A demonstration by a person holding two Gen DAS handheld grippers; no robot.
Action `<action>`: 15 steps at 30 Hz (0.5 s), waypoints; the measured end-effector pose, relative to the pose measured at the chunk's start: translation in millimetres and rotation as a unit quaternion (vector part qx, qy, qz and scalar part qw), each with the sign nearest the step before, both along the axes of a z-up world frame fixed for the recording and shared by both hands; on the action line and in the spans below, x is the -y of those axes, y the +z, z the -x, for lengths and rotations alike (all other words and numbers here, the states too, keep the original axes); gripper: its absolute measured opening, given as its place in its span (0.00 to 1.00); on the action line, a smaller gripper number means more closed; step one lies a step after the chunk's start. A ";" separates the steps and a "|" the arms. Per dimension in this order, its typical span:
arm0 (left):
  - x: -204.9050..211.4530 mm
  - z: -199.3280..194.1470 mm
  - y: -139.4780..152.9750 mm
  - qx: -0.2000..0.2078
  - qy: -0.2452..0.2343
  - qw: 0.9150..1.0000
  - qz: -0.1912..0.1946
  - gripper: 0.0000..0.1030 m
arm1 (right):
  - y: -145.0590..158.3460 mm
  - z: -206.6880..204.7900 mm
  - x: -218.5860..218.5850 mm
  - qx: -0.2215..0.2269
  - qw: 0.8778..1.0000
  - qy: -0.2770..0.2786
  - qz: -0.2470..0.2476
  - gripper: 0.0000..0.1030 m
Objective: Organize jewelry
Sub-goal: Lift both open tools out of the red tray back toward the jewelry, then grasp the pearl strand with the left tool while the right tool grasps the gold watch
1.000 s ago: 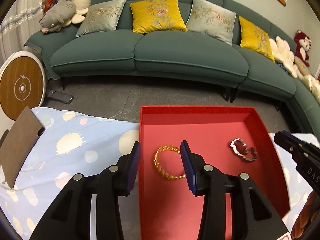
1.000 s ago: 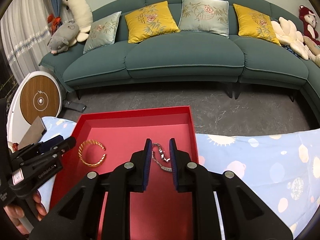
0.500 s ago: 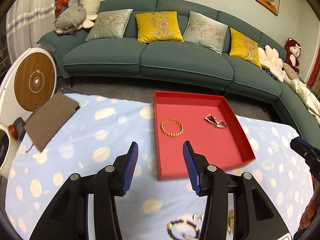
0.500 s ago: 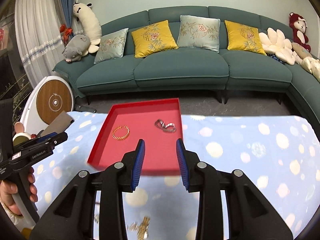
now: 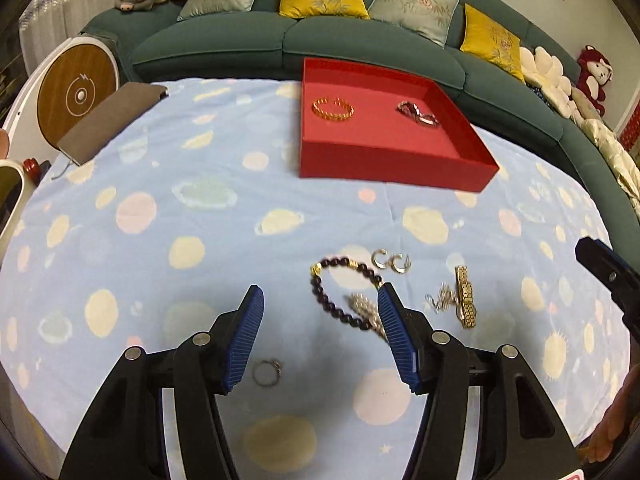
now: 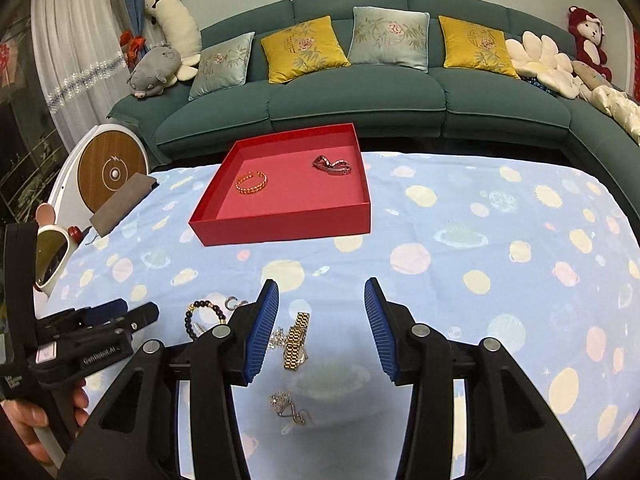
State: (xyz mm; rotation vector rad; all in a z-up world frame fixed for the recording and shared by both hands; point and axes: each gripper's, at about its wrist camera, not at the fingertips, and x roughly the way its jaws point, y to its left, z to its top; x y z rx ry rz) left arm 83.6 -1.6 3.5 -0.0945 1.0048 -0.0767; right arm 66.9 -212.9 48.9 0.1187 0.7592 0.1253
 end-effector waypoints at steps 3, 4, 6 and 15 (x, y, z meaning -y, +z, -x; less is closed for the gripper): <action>11.5 3.8 -23.8 -0.021 0.001 1.000 0.001 0.56 | -10.8 6.1 -2.8 -0.007 1.000 0.008 0.020 0.42; 15.3 3.8 -30.6 -0.028 0.002 1.000 0.002 0.56 | -15.5 6.8 -4.2 -0.012 1.000 0.010 0.024 0.42; 22.9 2.5 -39.3 -0.034 -0.001 0.999 -0.004 0.56 | -24.4 5.1 -5.2 -0.022 0.999 0.012 0.029 0.42; 46.9 -10.4 -55.1 -0.033 -0.012 0.999 -0.019 0.56 | -40.0 -0.1 -14.3 -0.038 0.998 0.023 0.038 0.42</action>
